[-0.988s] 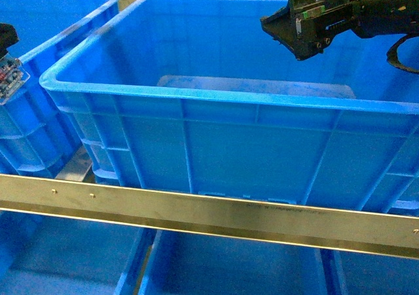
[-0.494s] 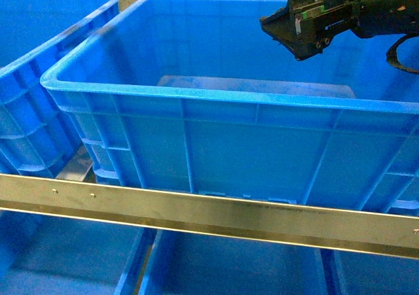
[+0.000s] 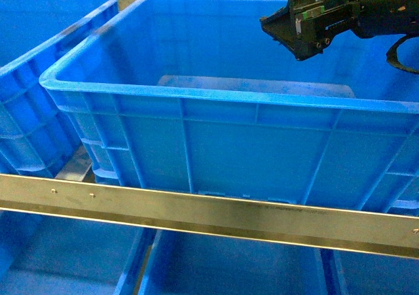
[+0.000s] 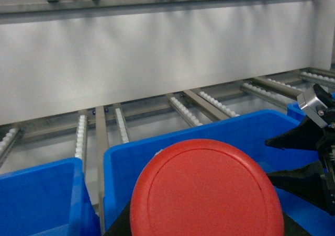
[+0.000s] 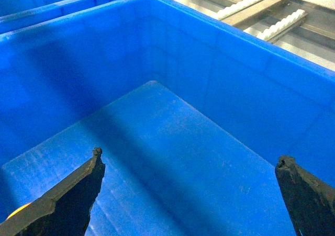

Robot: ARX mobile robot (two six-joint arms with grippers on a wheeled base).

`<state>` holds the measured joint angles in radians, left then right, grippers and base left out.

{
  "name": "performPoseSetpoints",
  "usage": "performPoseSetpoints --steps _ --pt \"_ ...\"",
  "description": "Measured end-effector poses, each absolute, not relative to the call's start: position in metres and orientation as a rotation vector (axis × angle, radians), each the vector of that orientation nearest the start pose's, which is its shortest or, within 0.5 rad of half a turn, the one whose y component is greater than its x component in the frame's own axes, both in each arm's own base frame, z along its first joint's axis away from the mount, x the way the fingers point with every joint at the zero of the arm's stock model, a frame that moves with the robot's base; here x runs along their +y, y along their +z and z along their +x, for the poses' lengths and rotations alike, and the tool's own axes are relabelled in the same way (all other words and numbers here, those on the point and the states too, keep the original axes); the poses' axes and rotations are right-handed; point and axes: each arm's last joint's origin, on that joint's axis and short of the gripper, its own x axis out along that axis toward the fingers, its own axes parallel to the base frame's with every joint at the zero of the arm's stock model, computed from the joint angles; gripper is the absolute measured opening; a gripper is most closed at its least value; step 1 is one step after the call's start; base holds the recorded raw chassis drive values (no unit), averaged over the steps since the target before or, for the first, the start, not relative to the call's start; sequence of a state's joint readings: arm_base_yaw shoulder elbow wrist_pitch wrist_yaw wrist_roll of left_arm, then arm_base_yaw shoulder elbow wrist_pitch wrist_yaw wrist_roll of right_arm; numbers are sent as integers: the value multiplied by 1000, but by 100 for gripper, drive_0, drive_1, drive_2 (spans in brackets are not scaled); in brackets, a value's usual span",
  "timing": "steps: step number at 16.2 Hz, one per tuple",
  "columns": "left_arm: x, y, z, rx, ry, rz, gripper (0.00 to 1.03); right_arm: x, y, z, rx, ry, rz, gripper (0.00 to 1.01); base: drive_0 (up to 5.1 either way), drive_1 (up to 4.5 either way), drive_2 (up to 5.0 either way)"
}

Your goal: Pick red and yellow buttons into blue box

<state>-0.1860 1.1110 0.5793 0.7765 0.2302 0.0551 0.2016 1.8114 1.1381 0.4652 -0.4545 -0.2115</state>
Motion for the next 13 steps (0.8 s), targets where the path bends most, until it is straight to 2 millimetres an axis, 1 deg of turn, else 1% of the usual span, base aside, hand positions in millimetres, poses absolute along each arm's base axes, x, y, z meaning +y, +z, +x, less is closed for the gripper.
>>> performPoseSetpoints --steps 3,6,7,9,11,13 --pt "-60 290 287 -203 -433 71 23 93 235 393 140 673 -176 98 0 0 0" --pt "-72 266 330 -103 -478 89 23 93 235 393 140 674 -176 98 0 0 0" --pt "-77 258 343 -41 -499 94 23 93 235 393 140 674 -176 98 0 0 0" --pt "-90 246 358 39 -536 102 23 93 235 393 140 673 -176 98 0 0 0" --pt "-99 247 366 53 -557 105 23 93 235 393 140 673 -176 98 0 0 0" --pt "-99 247 366 58 -557 104 23 93 235 393 139 673 -177 98 0 0 0"
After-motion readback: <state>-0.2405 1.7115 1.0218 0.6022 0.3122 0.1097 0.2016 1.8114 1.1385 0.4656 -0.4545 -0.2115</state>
